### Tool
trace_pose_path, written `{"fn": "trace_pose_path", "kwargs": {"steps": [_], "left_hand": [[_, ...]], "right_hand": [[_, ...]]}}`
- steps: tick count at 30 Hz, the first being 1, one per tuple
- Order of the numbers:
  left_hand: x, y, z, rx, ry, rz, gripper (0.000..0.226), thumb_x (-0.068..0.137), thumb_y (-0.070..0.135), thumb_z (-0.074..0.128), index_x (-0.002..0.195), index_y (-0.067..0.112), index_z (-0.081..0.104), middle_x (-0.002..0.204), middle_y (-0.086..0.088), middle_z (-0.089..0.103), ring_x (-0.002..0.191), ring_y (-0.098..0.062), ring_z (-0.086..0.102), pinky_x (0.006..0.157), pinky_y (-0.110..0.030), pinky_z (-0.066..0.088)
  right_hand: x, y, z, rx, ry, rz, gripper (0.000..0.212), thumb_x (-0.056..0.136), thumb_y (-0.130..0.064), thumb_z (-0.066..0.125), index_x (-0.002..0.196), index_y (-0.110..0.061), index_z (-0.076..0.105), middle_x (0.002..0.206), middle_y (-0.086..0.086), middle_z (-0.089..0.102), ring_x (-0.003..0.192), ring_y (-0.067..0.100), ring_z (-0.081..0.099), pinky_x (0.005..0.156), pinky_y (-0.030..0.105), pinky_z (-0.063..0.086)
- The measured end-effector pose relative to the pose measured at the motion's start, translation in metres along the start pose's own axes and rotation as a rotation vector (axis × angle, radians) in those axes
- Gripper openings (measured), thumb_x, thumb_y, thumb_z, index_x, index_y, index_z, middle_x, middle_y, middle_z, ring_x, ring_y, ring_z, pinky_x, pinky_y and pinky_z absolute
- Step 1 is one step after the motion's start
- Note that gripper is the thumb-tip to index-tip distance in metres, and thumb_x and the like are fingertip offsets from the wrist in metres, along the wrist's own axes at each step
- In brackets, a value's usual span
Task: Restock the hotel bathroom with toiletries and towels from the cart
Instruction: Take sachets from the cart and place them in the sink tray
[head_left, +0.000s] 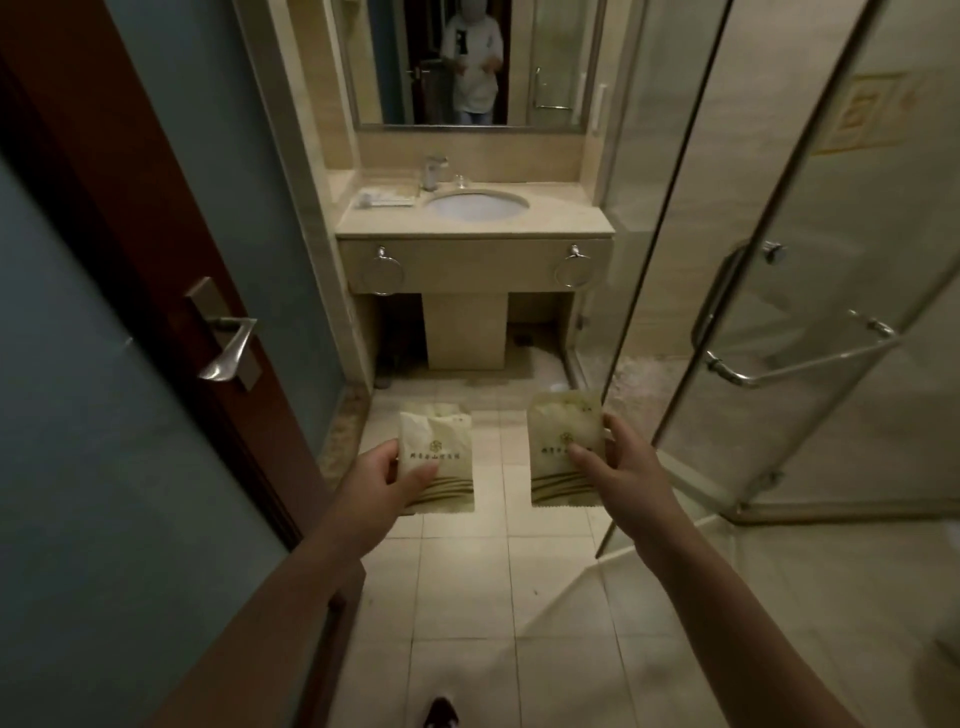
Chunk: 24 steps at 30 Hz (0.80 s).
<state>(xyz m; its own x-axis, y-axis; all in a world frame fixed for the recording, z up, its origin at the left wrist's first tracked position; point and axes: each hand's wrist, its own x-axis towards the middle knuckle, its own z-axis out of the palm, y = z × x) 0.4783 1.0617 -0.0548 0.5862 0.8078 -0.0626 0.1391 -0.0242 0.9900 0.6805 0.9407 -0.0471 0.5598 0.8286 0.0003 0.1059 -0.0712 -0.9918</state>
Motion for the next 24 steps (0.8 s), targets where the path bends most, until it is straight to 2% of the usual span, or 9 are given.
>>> {"fn": "trace_pose_path", "kwargs": {"steps": [3, 5, 9, 12, 16, 19, 22, 24], "left_hand": [[0.046, -0.001, -0.018, 0.03, -0.005, -0.015, 0.015, 0.088, 0.017, 0.059, 0.102, 0.022, 0.06, 0.096, 0.004, 0.07, 0.084, -0.006, 0.069, 0.063, -0.015, 0.052], [0.084, -0.001, -0.033, 0.019, -0.005, -0.018, 0.015, 0.088, 0.02, 0.059, 0.102, 0.025, 0.06, 0.093, 0.007, 0.072, 0.086, -0.007, 0.069, 0.064, -0.015, 0.052], [0.164, 0.002, -0.06, 0.019, 0.004, -0.04, 0.015, 0.088, 0.024, 0.059, 0.1, 0.032, 0.059, 0.089, 0.015, 0.072, 0.086, -0.002, 0.068, 0.064, -0.016, 0.053], [0.219, 0.005, -0.075, 0.039, 0.003, -0.026, 0.014, 0.088, 0.024, 0.059, 0.1, 0.033, 0.058, 0.089, 0.016, 0.07, 0.085, 0.0, 0.067, 0.061, -0.015, 0.052], [0.278, 0.008, -0.087, 0.023, 0.03, -0.025, 0.022, 0.09, 0.021, 0.056, 0.112, 0.028, 0.055, 0.1, 0.014, 0.066, 0.091, -0.004, 0.065, 0.064, -0.017, 0.052], [0.319, 0.008, -0.093, 0.011, 0.043, -0.032, 0.021, 0.091, 0.02, 0.055, 0.11, 0.03, 0.054, 0.1, 0.015, 0.065, 0.09, -0.003, 0.065, 0.062, -0.016, 0.052], [0.361, 0.008, -0.099, -0.01, 0.081, -0.04, 0.019, 0.093, 0.017, 0.052, 0.107, 0.031, 0.053, 0.102, 0.014, 0.065, 0.091, -0.004, 0.064, 0.062, -0.016, 0.051], [0.391, 0.008, -0.104, -0.009, 0.108, -0.05, 0.019, 0.093, 0.016, 0.051, 0.107, 0.028, 0.054, 0.1, 0.012, 0.065, 0.088, -0.004, 0.065, 0.059, -0.015, 0.05]], "right_hand": [[0.05, -0.002, 0.011, -0.017, -0.009, -0.001, 0.024, 0.09, -0.011, 0.057, 0.097, -0.034, 0.053, 0.092, -0.004, 0.067, 0.08, 0.006, 0.067, 0.057, 0.018, 0.053], [0.088, -0.003, 0.022, -0.024, 0.006, 0.0, 0.021, 0.089, -0.011, 0.058, 0.103, -0.028, 0.054, 0.094, -0.004, 0.067, 0.082, 0.006, 0.066, 0.059, 0.018, 0.052], [0.161, -0.014, 0.045, 0.005, -0.024, 0.022, 0.028, 0.09, -0.01, 0.055, 0.117, -0.017, 0.051, 0.103, 0.004, 0.064, 0.094, 0.017, 0.064, 0.067, 0.025, 0.052], [0.211, -0.02, 0.058, 0.001, -0.007, 0.011, 0.027, 0.091, -0.011, 0.054, 0.115, -0.022, 0.05, 0.103, 0.001, 0.062, 0.095, 0.016, 0.062, 0.066, 0.024, 0.05], [0.269, -0.022, 0.07, 0.0, 0.005, 0.019, 0.027, 0.091, -0.012, 0.054, 0.116, -0.023, 0.049, 0.104, 0.001, 0.062, 0.095, 0.017, 0.061, 0.066, 0.025, 0.05], [0.316, -0.02, 0.079, -0.006, 0.013, 0.023, 0.028, 0.091, -0.013, 0.054, 0.117, -0.021, 0.052, 0.102, 0.002, 0.064, 0.094, 0.018, 0.063, 0.069, 0.03, 0.052], [0.368, -0.014, 0.085, 0.003, -0.021, 0.033, 0.027, 0.091, -0.012, 0.055, 0.117, -0.02, 0.054, 0.103, 0.003, 0.065, 0.095, 0.019, 0.064, 0.078, 0.039, 0.055], [0.407, -0.008, 0.088, 0.002, -0.037, 0.018, 0.025, 0.09, -0.01, 0.056, 0.113, -0.019, 0.056, 0.101, 0.003, 0.067, 0.092, 0.018, 0.066, 0.076, 0.037, 0.055]]}}
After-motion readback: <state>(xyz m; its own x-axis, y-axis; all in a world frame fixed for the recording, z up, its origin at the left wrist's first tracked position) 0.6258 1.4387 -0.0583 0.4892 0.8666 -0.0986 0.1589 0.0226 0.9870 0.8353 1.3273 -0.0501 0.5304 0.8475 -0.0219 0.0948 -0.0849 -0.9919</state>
